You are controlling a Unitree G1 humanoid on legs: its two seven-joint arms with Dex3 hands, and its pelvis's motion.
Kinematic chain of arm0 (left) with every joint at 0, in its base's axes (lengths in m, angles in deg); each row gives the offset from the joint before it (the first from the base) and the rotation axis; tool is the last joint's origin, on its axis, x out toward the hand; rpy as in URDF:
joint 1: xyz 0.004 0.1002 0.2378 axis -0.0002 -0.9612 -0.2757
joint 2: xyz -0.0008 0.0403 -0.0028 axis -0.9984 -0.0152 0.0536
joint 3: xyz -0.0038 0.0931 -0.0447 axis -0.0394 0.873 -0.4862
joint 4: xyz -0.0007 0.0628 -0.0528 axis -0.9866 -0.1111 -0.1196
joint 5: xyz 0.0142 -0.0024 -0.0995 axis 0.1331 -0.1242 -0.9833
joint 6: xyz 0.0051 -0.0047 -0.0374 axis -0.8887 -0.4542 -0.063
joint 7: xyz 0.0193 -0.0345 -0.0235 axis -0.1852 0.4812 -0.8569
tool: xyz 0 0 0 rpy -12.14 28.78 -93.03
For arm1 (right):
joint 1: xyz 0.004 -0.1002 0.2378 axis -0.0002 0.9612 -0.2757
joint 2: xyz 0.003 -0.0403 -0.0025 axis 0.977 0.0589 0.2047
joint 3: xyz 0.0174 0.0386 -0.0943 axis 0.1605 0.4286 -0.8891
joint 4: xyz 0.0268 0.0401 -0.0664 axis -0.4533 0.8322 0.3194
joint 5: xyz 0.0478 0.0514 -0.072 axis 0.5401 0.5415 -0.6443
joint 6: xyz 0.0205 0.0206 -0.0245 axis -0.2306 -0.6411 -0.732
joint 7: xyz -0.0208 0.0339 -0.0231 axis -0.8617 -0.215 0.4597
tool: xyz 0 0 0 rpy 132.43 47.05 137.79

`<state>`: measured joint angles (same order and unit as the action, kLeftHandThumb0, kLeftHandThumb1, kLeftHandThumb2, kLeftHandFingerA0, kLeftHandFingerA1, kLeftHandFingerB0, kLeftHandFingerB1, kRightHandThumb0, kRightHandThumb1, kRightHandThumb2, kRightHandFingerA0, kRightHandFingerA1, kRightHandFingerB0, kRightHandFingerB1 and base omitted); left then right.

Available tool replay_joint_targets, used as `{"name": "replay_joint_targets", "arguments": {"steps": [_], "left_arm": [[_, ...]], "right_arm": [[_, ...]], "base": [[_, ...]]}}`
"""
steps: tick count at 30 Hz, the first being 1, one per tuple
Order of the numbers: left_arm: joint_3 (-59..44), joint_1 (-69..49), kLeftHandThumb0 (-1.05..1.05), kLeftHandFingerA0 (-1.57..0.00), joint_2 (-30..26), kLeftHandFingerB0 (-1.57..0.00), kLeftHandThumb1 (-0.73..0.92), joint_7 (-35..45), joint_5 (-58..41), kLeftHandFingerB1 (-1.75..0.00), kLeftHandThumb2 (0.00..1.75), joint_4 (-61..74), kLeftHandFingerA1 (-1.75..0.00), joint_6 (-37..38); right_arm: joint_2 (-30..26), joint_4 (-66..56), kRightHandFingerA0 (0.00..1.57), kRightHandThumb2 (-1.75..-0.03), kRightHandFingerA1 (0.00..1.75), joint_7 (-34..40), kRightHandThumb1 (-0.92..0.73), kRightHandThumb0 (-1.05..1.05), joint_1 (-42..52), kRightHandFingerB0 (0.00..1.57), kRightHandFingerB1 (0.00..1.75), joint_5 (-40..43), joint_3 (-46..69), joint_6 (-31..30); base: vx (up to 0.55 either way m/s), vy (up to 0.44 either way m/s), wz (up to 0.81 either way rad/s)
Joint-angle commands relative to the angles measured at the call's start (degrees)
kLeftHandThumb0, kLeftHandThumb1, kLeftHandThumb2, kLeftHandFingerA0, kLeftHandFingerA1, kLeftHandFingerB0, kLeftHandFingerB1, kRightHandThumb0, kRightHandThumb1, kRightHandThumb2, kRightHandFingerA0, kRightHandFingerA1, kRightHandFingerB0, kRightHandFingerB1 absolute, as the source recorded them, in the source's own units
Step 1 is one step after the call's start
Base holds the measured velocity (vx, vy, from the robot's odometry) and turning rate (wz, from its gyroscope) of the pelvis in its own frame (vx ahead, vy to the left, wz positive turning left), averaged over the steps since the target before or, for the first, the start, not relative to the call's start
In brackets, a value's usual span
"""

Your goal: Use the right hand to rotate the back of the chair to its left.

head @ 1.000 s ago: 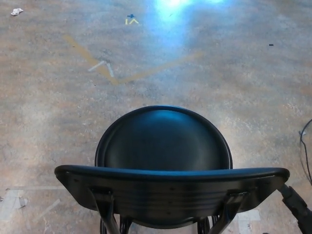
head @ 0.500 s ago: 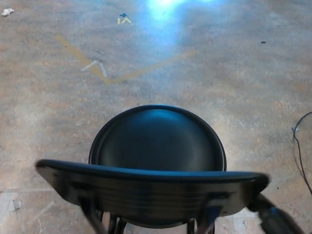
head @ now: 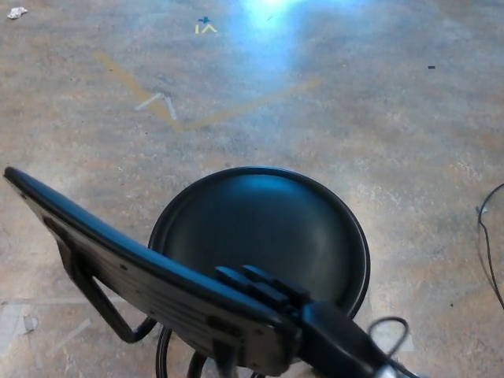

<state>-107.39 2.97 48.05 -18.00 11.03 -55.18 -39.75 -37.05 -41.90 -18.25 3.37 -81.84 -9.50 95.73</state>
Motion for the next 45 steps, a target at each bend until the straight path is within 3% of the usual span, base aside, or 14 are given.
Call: {"name": "replay_joint_targets", "arguments": {"steps": [1,2,6,8,14,15,21,22,24,36,38,39,40,45], "left_arm": [[0.1,-0.1,-0.74,-0.3,-0.5,-0.24,0.81,0.7,-0.4,-0.31,0.65,-0.1,-0.38,0.3],[0.3,0.0,-0.75,-0.24,-0.6,-0.17,0.64,0.7,-0.3,-0.43,0.96,-0.1,-0.49,0.3],[0.0,0.3,-0.73,-0.3,-0.7,-0.23,0.8,0.6,-0.7,-0.3,0.65,-0.1,-0.37,0.0],[-0.1,0.3,-0.75,-0.22,-0.9,-0.16,0.63,1.1,-0.8,-0.43,0.95,-0.1,-0.49,0.0],[0.8,0.2,-0.75,-0.27,-0.9,-0.22,0.81,1.2,0.0,-0.3,0.65,-0.2,-0.36,-0.1],[0.5,0.2,-0.74,-0.28,-0.8,-0.22,0.8,1.3,-0.3,-0.3,0.65,-0.1,-0.37,0.0],[0.0,0.1,-0.74,-0.27,-1.1,-0.21,0.81,1.6,-0.9,-0.29,0.65,-0.1,-0.36,0.1],[-0.2,0.1,-0.74,-0.27,-1.0,-0.21,0.79,1.7,-1.1,-0.29,0.65,-0.1,-0.37,0.0],[0.0,0.2,-0.74,-0.28,-0.9,-0.23,0.8,1.4,-0.9,-0.3,0.64,-0.1,-0.37,-0.1],[-0.8,-0.2,-0.73,-0.34,0.0,-0.26,0.76,0.3,-1.7,-0.31,0.63,-0.1,-0.41,0.1],[-1.0,-0.5,-0.73,-0.23,-0.2,-0.14,0.63,1.0,-1.9,-0.43,0.97,-0.1,-0.51,-0.1],[-1.1,-0.5,-0.74,-0.24,-0.5,-0.17,0.63,1.0,-1.8,-0.43,0.94,-0.1,-0.49,0.0],[-0.9,-0.5,-0.73,-0.3,-0.6,-0.23,0.8,0.9,-1.5,-0.3,0.65,-0.1,-0.38,-0.1],[-0.8,-0.1,-0.71,-0.33,-0.6,-0.26,0.79,0.2,-1.1,-0.31,0.64,-0.1,-0.41,0.2]], "right_arm": [[4.3,1.0,0.0,-1.0,0.0,-0.7,-0.61,-1.01,-4.8,0.0,0.0,-4.2,-3.4,-3.9],[5.4,0.8,0.0,-0.63,0.0,-1.8,-0.79,-1.05,-5.8,0.0,0.0,-4.2,-4.2,-5.0],[7.7,-0.3,0.0,-0.64,0.0,-5.9,-0.76,-1.04,-7.3,0.0,0.0,-2.3,-5.8,-8.2],[9.8,0.9,0.0,-0.96,0.0,-6.2,-0.58,-0.96,-8.9,0.0,0.0,-2.6,-7.1,-9.2],[13.4,3.9,0.0,-0.62,0.0,-4.9,-0.79,-1.05,-11.9,0.0,0.0,-4.1,-10.1,-10.0],[13.5,4.1,0.0,-1.05,0.04,-4.7,-0.67,-1.03,-12.2,0.0,0.0,-4.3,-10.4,-10.0],[13.1,4.6,0.0,-1.06,0.06,-4.4,-0.67,-1.04,-12.5,0.0,0.0,-3.4,-11.2,-10.3],[12.6,4.5,0.0,-0.64,0.0,-4.1,-0.81,-1.05,-12.2,0.0,0.0,-3.1,-10.9,-10.2],[11.6,4.4,0.0,-0.62,0.0,-3.6,-0.77,-1.02,-11.5,0.0,0.0,-2.6,-10.0,-10.5],[1.6,3.4,0.0,-0.89,0.0,1.9,-0.56,-0.93,-3.8,0.0,0.0,2.2,-1.1,-4.1],[-1.4,3.6,0.0,-1.03,0.03,5.2,-0.63,-1.01,-0.4,0.0,0.0,2.6,1.9,-0.4],[-2.5,2.7,0.0,-0.63,0.0,4.9,-0.77,-0.96,1.6,0.0,0.0,3.6,3.7,0.1],[-3.2,2.4,0.0,-1.04,0.02,5.4,-0.63,-1.01,2.7,0.0,0.0,3.7,4.7,0.7],[-11.3,3.6,0.0,-0.98,0.0,11.0,-0.6,-0.97,11.7,0.0,0.0,5.3,14.1,7.5]], "base": [[0.0,0.0,0.0],[0.0,0.0,0.0],[0.0,0.0,0.0],[0.0,0.0,0.0],[0.0,0.0,0.0],[0.0,0.0,0.0],[0.0,0.0,0.0],[0.0,0.0,0.0],[0.0,0.0,0.0],[0.0,0.0,0.0],[0.0,0.0,0.0],[0.0,0.0,0.0],[0.0,0.0,0.0],[0.0,0.0,0.0]]}}
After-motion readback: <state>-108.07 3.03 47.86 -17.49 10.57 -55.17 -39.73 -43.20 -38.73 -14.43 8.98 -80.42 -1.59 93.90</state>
